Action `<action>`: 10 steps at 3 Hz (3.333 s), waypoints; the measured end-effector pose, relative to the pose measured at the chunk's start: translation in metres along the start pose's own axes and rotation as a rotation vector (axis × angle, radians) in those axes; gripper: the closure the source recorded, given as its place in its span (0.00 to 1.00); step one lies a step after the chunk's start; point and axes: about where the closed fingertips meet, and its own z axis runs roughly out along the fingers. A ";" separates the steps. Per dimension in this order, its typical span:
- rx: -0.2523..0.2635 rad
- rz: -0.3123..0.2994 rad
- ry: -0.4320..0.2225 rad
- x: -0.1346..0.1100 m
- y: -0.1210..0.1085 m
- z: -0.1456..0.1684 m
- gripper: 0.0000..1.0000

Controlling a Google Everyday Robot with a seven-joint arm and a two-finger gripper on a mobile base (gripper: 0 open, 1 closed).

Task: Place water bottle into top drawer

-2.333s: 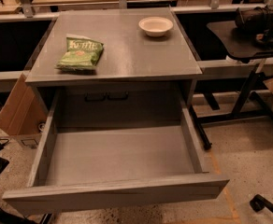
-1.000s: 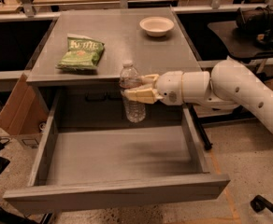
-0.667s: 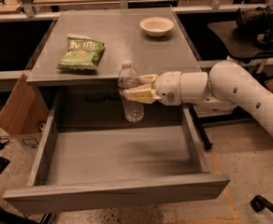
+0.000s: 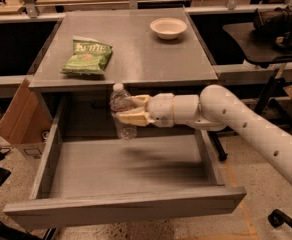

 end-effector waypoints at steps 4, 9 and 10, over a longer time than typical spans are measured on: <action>-0.113 -0.016 -0.106 0.048 0.057 0.099 1.00; -0.128 -0.013 -0.112 0.047 0.065 0.109 0.00; -0.128 -0.013 -0.112 0.047 0.065 0.109 0.00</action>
Offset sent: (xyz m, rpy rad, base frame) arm -0.0273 0.0863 -0.0574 0.0287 -0.0781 0.1678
